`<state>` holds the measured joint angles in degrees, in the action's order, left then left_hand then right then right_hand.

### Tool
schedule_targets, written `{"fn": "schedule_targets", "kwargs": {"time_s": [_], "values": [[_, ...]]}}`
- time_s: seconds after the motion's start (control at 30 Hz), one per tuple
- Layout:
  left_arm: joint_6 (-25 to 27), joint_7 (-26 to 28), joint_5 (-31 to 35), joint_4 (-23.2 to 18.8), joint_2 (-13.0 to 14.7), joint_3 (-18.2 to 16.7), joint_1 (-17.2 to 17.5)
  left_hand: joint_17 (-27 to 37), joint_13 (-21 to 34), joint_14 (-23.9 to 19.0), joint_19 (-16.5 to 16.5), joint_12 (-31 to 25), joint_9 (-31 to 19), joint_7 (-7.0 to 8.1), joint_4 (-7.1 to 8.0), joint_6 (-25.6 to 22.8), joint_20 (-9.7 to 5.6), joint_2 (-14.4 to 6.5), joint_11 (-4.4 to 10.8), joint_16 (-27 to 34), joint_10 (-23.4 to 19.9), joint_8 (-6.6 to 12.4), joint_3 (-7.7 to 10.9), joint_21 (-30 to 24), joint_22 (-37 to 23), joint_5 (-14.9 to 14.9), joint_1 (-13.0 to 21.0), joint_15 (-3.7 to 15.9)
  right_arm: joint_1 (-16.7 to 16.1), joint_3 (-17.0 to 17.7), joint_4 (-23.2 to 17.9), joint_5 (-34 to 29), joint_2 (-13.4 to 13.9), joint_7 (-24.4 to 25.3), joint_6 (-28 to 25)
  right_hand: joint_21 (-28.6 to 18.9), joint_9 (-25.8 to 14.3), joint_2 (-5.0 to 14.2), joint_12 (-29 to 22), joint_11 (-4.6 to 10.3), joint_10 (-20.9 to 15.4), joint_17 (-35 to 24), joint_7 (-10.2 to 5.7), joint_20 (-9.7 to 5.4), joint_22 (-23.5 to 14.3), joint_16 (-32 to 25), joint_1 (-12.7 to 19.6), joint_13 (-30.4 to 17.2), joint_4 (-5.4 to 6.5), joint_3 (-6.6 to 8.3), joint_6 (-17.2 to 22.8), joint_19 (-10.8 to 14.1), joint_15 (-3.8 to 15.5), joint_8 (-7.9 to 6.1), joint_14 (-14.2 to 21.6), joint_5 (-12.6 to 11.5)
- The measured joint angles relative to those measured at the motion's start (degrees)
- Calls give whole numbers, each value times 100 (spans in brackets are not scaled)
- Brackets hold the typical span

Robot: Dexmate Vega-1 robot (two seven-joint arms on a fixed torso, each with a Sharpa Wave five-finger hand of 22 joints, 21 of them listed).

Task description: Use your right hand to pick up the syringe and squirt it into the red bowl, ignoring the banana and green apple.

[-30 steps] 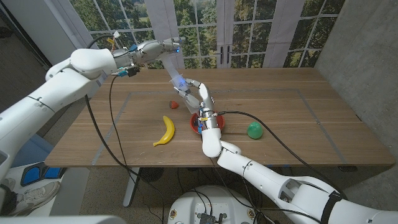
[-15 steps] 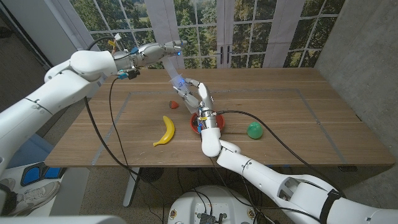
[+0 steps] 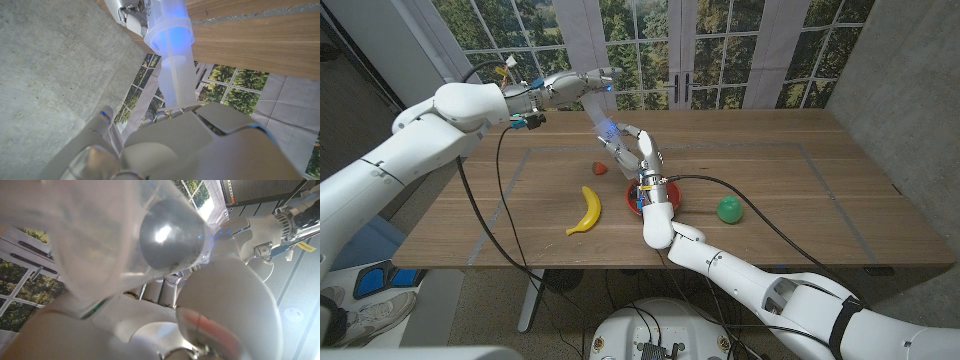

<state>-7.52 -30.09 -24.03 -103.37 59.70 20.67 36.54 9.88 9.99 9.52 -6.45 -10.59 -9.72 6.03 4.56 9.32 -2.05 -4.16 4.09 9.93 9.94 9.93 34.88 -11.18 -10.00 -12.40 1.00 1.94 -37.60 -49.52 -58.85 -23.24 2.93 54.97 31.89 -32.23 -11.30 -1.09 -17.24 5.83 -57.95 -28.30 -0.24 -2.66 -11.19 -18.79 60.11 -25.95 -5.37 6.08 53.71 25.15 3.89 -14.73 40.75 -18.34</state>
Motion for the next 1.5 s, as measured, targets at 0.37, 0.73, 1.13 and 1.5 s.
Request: {"fn": "schedule_targets", "kwargs": {"time_s": [0.37,0.73,1.13,1.5], "values": [[49,-46,60,53,-69,101,-79,0,0,0,-1,0,0,0,-17,0,1,0,0,0,0,0,-17,0,0,0,0,0,99,-11,140,-4,-35,131,87,-5,-4,-1,0,0,0,1,-1,0,0,0,1,-25,-10,-40,1,0,31,1,31,0],[123,-166,162,109,-172,253,-254,0,0,0,-10,0,0,-20,8,20,9,0,0,0,0,0,-41,0,0,0,0,0,169,-27,270,26,-69,195,180,-22,-4,-1,39,0,-1,-27,-1,0,-1,0,1,-25,6,-55,1,0,20,22,42,-33],[191,-277,230,182,-266,388,-401,0,0,0,-61,0,0,-31,8,31,0,0,0,0,0,0,-41,0,0,0,0,0,206,-37,325,34,-82,235,218,-44,1,73,39,-1,-1,-26,-1,0,-1,0,76,-50,30,-96,1,0,20,66,41,-31],[229,-406,265,268,-353,509,-506,1,0,0,-60,0,0,-31,8,31,0,0,0,0,0,0,-41,0,0,0,0,0,212,-37,325,28,-83,262,220,-44,-2,73,39,-10,-10,-26,-1,0,-1,0,76,-77,15,-112,1,1,20,64,41,-29]]}}
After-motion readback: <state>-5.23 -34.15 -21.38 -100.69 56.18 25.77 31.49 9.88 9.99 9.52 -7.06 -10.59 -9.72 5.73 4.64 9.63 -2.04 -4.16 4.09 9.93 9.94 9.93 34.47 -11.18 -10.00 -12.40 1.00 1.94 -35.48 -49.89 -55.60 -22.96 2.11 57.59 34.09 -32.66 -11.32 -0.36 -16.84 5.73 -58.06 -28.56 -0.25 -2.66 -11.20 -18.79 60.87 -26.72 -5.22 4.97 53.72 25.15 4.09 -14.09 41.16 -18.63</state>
